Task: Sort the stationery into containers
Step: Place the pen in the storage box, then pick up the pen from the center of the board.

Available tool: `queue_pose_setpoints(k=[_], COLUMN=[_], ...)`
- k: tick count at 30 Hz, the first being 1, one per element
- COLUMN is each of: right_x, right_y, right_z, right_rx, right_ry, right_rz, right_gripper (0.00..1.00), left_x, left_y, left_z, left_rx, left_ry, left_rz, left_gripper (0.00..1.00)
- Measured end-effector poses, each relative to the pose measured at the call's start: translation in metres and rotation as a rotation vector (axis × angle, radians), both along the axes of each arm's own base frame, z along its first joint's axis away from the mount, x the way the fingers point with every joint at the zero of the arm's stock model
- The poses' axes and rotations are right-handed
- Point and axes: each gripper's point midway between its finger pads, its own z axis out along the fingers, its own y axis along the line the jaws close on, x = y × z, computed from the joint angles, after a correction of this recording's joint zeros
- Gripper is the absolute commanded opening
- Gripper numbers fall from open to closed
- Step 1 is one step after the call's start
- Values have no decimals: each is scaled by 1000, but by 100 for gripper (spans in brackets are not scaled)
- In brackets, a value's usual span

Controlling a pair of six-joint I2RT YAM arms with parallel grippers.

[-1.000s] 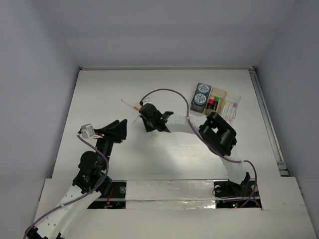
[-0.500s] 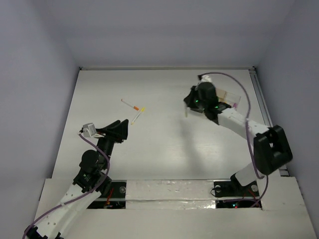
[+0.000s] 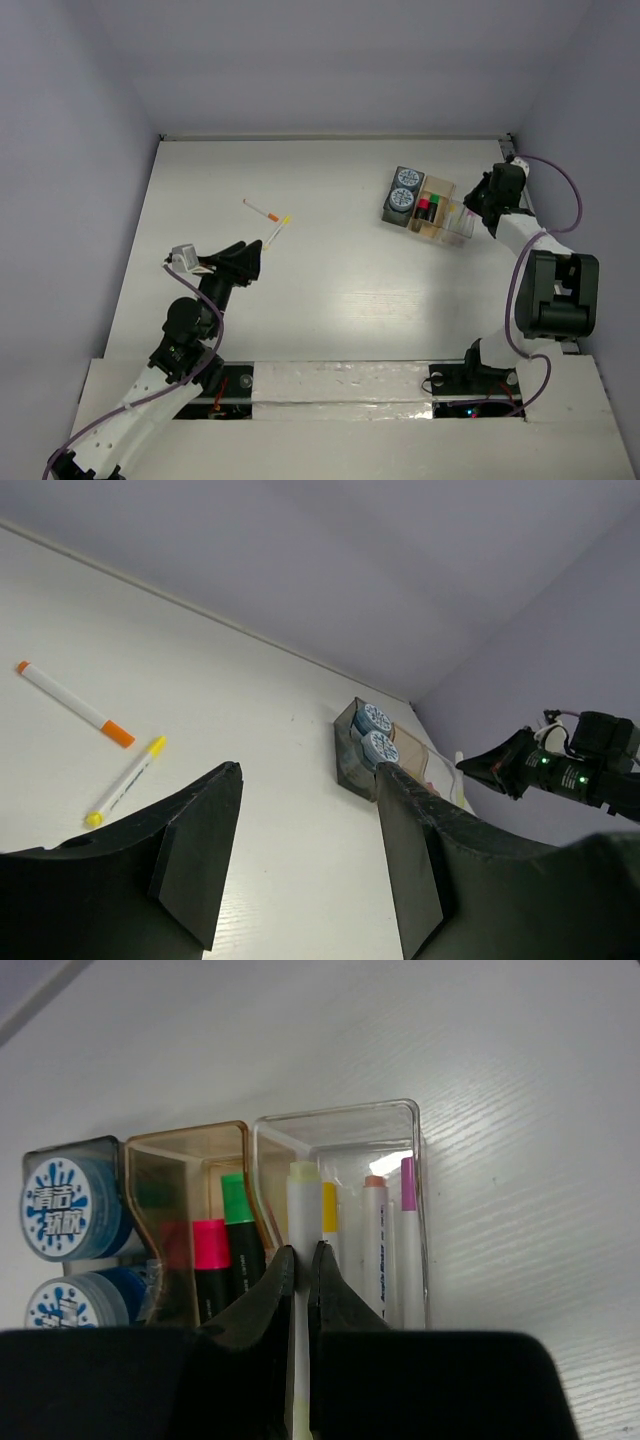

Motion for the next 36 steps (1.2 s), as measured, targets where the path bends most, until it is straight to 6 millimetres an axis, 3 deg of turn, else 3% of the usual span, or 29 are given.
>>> queue_pose_setpoints(k=[3,6,7,10,16,19,23,25,28,30,36], right_x=[0,0,0,-1,-1,-1,-4,-17,-46,-64,-106], right_y=[-2,-4,-5,-6,5,32,118,167,220,234,242], right_z=[-13,-27,-29,-29,-8,7,27,33,36,35,18], right_rx=[-8,-11,-11,-18,-6,0,26,53,97,127,199], right_ry=[32,65,72,71,15,-29,-93,-116,-127,-132,-94], right_rz=[-3,-11,-12,-19,21,91,301,423,577,629,703], right_gripper=[2,31,46,59,60,60,60,60,60,60,60], left_x=[0,0,1,1,4,10,20,25,32,38,60], left_y=[-1,-1,-1,-1,-5,-7,-7,-6,-5,-6,-19], left_z=[1,0,0,0,-5,-17,-43,-57,-73,-80,-99], left_rx=[-1,1,1,1,14,45,115,157,227,269,415], left_ry=[-2,0,0,0,16,55,142,194,279,327,443], left_rz=[-3,-3,-3,-4,-7,-1,34,55,83,94,87], left_gripper=[52,52,52,52,52,51,50,49,50,49,46])
